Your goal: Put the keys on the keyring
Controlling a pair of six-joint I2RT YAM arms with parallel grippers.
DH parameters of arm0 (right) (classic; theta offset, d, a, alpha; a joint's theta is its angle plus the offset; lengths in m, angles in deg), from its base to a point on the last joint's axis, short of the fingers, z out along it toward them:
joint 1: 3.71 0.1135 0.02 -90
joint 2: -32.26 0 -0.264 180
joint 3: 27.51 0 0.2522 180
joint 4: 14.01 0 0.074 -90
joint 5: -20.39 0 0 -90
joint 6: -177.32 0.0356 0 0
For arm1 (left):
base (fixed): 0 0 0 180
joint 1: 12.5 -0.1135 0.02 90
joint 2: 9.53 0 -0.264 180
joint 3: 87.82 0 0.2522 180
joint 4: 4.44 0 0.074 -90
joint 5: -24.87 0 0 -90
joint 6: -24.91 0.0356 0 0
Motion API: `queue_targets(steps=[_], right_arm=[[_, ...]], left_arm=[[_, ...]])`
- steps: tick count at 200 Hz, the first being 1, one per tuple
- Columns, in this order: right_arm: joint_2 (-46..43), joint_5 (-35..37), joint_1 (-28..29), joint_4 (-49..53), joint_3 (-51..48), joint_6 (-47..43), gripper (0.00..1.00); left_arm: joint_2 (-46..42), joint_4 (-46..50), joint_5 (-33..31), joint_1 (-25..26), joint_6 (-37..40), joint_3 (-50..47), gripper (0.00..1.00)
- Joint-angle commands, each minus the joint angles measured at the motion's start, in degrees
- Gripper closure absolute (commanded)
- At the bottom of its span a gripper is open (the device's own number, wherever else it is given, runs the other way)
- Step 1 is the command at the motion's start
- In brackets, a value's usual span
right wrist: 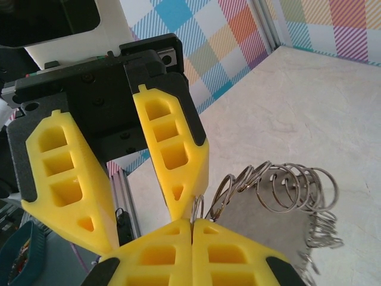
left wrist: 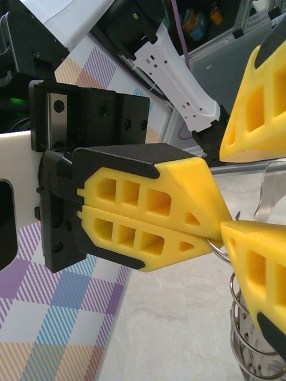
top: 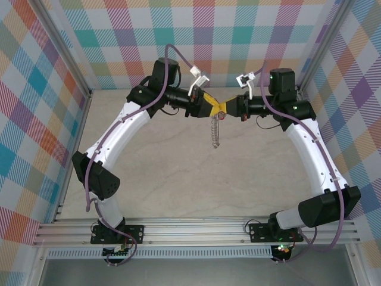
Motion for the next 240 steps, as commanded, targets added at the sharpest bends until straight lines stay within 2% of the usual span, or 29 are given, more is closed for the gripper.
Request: queue_targets(steps=[1,88,170,202,240], right_arm=[[-0.4,-2.7,0.3,-1.7,-0.2,-0.5,1.00],[-0.3,-3.6,0.3,-2.5,-0.9,-0.2,1.00],[-0.5,-5.8,0.3,-4.7,-0.5,1.5,1.00],[-0.4,-5.7,0.2,-4.6,-0.5,1.5,1.00],[-0.4,-5.6,0.3,-4.9,-0.8,1.6,1.00]], left_arm=[[-3.2,-2.4,-2.2,-1.6,-0.7,-0.1,0.66],[-3.2,-4.3,-2.1,-2.8,-2.1,-0.1,0.62],[0.7,-2.8,-0.8,-0.7,-2.1,2.2,0.62],[1.2,-2.6,-0.5,-0.2,-1.9,2.7,0.67],[1.1,-2.9,0.0,0.4,-1.8,2.7,0.85]])
